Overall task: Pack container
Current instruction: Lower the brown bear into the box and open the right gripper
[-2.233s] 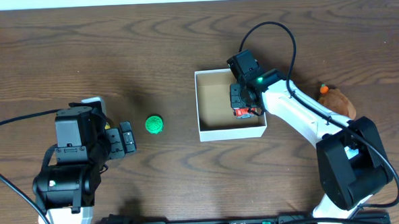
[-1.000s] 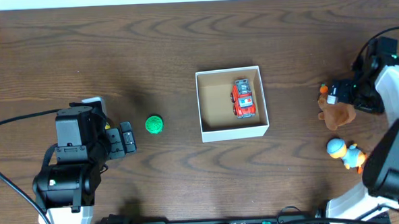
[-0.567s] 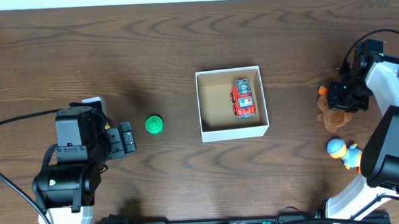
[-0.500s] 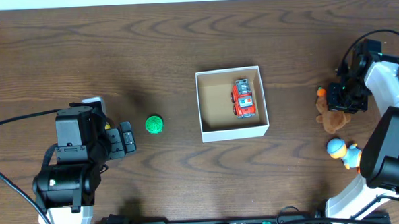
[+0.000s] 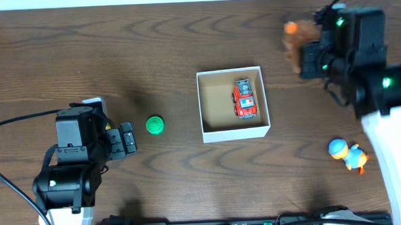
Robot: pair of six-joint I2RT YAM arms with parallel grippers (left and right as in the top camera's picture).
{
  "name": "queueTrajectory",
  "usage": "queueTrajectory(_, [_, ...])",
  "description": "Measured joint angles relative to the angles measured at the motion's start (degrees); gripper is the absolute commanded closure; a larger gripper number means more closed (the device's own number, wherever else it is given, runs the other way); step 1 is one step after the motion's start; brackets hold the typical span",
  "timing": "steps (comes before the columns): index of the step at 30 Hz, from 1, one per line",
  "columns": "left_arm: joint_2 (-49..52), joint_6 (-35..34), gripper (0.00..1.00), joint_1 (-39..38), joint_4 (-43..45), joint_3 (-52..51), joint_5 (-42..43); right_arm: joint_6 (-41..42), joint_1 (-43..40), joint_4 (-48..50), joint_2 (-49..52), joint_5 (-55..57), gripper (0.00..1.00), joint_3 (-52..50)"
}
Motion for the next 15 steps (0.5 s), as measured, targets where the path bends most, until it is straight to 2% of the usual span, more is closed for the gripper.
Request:
queueTrajectory(7, [0.0, 0.0, 0.02, 0.0, 0.0, 0.0, 0.0, 13.27, 12.66, 1.99, 4.81, -0.07, 0.99, -2.64])
queueTrajectory(15, [0.0, 0.0, 0.02, 0.0, 0.0, 0.0, 0.0, 19.5, 21.44, 4.68, 17.51, -0.07, 0.99, -4.48])
